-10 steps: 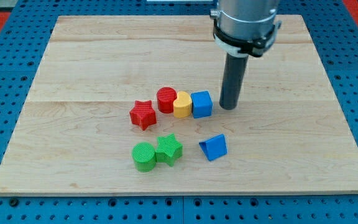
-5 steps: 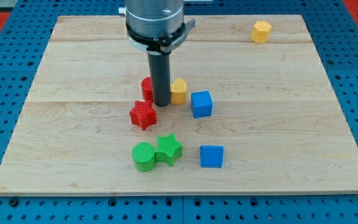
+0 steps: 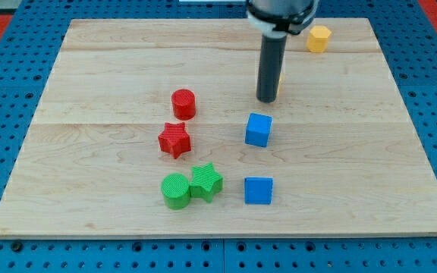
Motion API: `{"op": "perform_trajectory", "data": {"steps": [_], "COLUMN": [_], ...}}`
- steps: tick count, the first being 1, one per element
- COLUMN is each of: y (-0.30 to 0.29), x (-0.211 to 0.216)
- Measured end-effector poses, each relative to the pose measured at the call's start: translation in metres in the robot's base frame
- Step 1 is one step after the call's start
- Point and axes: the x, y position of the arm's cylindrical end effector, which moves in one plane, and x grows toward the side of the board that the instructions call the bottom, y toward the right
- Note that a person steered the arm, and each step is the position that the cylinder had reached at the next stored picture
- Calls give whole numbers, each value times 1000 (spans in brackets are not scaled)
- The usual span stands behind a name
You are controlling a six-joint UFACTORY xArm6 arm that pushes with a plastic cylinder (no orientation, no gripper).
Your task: Push the yellow heart into the yellow hexagon
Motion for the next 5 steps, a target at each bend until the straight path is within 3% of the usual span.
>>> {"op": "perform_trajectory", "data": {"steps": [2,3,5], "y": [27,3,67], "x": [-51,-54,-82]}}
